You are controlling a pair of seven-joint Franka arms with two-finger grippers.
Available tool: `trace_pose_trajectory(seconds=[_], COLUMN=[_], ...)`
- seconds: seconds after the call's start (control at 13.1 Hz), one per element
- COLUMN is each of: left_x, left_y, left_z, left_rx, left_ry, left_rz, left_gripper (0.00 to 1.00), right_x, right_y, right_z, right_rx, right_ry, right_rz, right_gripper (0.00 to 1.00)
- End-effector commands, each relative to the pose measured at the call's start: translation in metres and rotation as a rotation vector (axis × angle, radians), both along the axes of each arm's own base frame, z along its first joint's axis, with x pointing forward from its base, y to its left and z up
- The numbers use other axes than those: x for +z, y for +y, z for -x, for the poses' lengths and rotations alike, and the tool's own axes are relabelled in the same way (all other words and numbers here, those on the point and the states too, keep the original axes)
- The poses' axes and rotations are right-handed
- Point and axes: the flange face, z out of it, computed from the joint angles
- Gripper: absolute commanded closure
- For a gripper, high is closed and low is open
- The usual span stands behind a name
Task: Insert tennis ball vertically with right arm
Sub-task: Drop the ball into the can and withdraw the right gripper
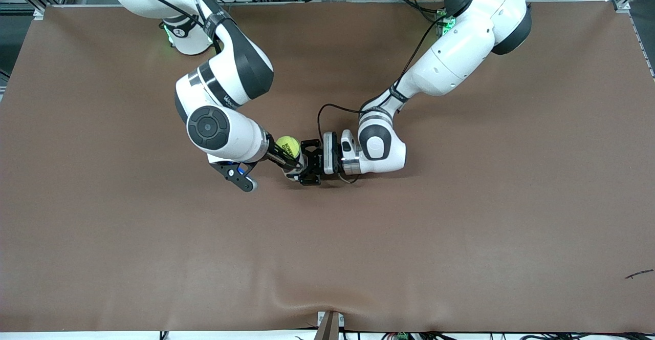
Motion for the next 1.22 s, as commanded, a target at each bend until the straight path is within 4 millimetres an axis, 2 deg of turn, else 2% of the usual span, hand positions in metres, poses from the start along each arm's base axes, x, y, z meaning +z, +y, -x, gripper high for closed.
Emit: trace_pose_trajectory(seconds=[0.0, 0.15, 0.54, 0.69, 0.76, 0.92, 1.15], left_x=[0.000, 0.000, 0.000, 0.000, 0.000, -0.001, 0.002], left_y=[0.000, 0.000, 0.000, 0.000, 0.000, 0.002, 0.015], left_z=[-0.001, -0.002, -0.001, -0.001, -0.001, -0.002, -0.004], left_rx=[0.007, 0.007, 0.007, 0.013, 0.015, 0.021, 0.034], left_ry=[-0.012, -0.013, -0.012, -0.001, 0.003, 0.013, 0.037], left_rz=[0.008, 0.009, 0.008, 0.011, 0.010, 0.010, -0.001], left_gripper=[0.21, 0.21, 0.21, 0.04, 0.03, 0.00, 0.00], right_x=[0.004, 0.000, 0.000, 0.005, 0.015, 0.036, 0.067], right_y=[0.001, 0.001, -0.003, -0.010, -0.021, -0.058, -0.121], right_z=[0.009, 0.014, 0.011, 0.006, -0.003, -0.024, -0.043], right_rx=[0.007, 0.015, 0.009, 0.004, -0.005, -0.009, 0.183], right_ry=[0.050, 0.076, 0.075, 0.066, 0.048, 0.010, -0.075], right_rz=[0.018, 0.033, 0.031, 0.025, 0.012, -0.024, -0.070], right_gripper=[0.00, 0.00, 0.00, 0.00, 0.00, 0.00, 0.00])
